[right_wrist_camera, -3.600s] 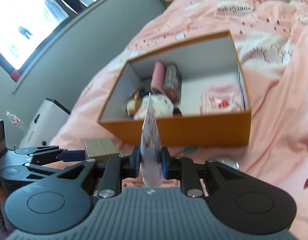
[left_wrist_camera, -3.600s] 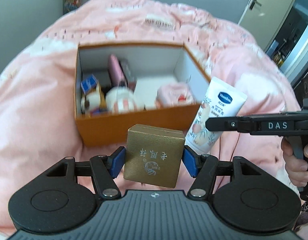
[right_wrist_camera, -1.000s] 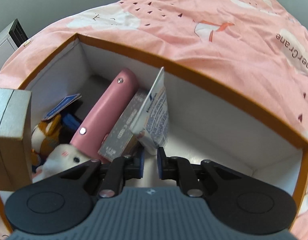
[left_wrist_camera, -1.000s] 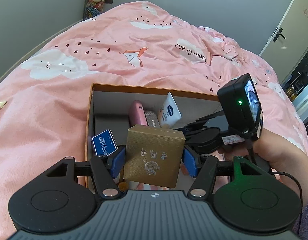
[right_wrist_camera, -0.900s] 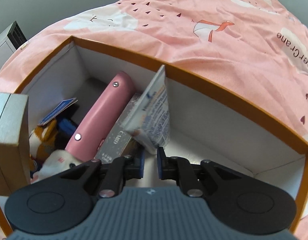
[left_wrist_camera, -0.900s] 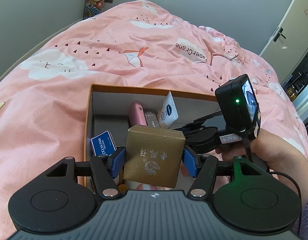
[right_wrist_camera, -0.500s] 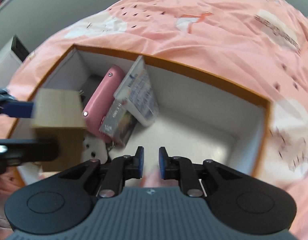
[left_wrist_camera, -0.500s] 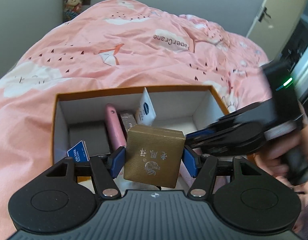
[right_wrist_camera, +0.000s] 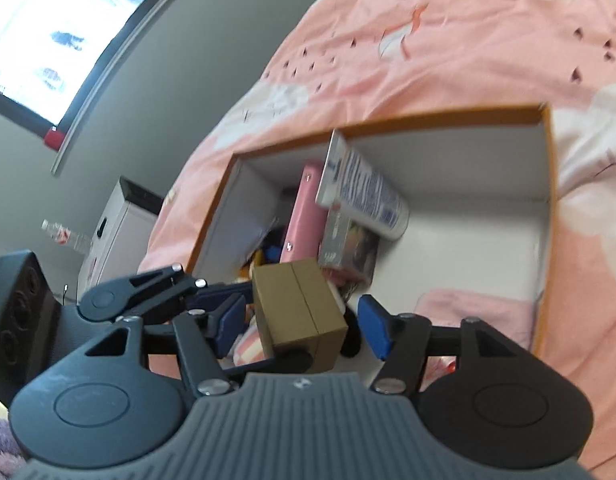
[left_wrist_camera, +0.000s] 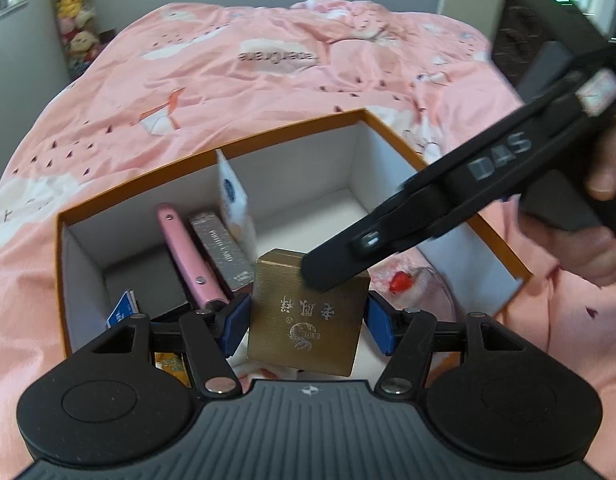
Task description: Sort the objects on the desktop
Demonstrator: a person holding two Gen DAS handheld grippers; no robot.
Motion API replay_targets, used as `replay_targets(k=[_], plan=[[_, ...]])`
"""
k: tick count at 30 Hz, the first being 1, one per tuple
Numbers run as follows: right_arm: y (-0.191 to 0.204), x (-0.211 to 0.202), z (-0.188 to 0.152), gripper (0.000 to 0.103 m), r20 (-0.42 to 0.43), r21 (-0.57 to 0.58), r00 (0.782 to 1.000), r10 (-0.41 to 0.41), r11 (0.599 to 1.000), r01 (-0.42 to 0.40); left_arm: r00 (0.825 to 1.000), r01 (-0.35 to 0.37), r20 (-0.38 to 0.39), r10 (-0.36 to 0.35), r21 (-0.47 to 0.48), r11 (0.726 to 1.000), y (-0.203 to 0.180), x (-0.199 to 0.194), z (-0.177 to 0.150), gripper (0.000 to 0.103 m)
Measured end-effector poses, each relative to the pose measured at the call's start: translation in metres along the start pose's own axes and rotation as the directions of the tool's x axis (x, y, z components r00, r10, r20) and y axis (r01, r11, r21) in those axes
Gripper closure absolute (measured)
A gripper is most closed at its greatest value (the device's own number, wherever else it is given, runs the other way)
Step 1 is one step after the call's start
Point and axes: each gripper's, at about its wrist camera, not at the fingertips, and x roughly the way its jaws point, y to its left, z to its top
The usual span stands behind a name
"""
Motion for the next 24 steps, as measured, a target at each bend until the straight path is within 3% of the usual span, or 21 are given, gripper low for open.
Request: replay_targets(k=[3,6,13,16,20,24], plan=[[-0.003,0.008,-0.001,0.04,-0.031,0.008,0.999,0.025,1.0,-0.025,1.0,0.019,0.008,-0.019,0.026,0.999,-0.002,-0.002,-0.004,0.032],[-0.003,0.012,-0.005,0.05,-0.066,0.003,0.997,0.043,0.999,-0.043,1.0,0.023,0.008,-0.023,0.043,0.999,-0.001,-0.002,-0.006,0.031],[-0.002,0.012,-0.01,0.052,-0.05,0.005,0.999,0.008,1.0,-0.007,0.999,0.04,0.024,-0.041,0.047,0.998,0.005,-0.004,-0.008,0.031],[-0.003,0.005,-0.006,0.052,-0.006,0.006,0.995,-0.095,0.995,0.095,1.0,0.012,0.025,-0.013,0.048,0.999,0.008,-0.011,-0.012,0.031],[-0.012,-0.003,0.003,0.052,0.071,0.083,0.984,-0.163,0.984,0.157,0.999,-0.001,0.034,0.001,0.0,1.0,0.018,-0.02,-0.017,0.031],[-0.007,0.001,0.011,0.052,0.136,0.09,0.949,-0.283,0.958,0.272,0.999,-0.022,0.043,0.024,-0.053,0.998,0.026,-0.027,-0.021,0.031]])
